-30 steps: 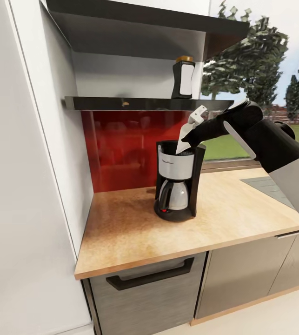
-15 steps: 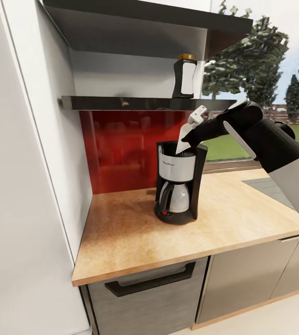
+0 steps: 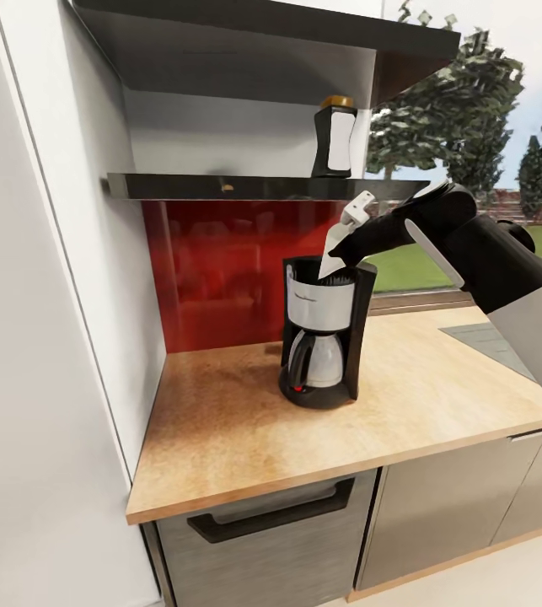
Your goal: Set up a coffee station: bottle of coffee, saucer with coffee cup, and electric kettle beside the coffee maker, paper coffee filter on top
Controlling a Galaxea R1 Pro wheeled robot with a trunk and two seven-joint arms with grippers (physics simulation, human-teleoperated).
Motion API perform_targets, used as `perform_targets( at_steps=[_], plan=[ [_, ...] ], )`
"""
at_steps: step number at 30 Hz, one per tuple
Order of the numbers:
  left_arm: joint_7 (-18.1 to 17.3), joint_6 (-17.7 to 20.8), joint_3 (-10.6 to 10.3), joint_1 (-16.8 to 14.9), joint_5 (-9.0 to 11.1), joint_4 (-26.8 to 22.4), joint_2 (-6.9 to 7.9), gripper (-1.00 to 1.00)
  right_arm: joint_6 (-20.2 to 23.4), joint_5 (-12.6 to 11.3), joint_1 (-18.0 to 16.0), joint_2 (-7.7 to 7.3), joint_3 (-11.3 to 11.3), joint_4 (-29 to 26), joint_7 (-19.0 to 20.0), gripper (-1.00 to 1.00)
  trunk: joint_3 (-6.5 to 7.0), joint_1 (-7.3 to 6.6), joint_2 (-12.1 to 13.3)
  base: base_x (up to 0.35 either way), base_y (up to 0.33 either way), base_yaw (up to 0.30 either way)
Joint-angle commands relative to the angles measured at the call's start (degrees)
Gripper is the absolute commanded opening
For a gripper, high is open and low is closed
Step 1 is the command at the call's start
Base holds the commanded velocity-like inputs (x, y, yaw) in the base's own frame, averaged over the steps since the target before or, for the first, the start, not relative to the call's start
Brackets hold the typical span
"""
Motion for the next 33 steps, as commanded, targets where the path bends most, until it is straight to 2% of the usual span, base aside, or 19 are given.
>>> perform_targets(
  at_steps=[1, 7, 11, 33],
  plan=[
    [-0.4, 0.0, 0.1, 0.0, 0.5, -0.1, 0.01, 1.00, 0.3, -0.4, -0.1, -0.05, 0.1, 0.0, -0.2, -1.00, -0.06, 0.01, 0.0, 0.006, -0.002, 0.000],
    [-0.4, 0.0, 0.1, 0.0, 0.6, -0.1, 0.01, 1.00, 0.3, -0.4, -0.1, -0.05, 0.1, 0.0, -0.2, -1.00, -0.06, 0.01, 0.0, 0.002, -0.001, 0.000],
    [-0.4, 0.0, 0.1, 0.0, 0.5, -0.1, 0.01, 1.00, 0.3, -0.4, -0.1, -0.05, 0.1, 0.0, -0.2, -1.00, -0.78, 0.88, -1.6, 0.000, 0.000, 0.000],
    [-0.4, 0.0, 0.1, 0.0, 0.6, -0.1, 0.01, 1.00, 0.3, -0.4, -0.1, -0.05, 0.1, -0.1, -0.2, -1.00, -0.78, 0.88, -1.6, 0.012, 0.000, 0.000]
  ],
)
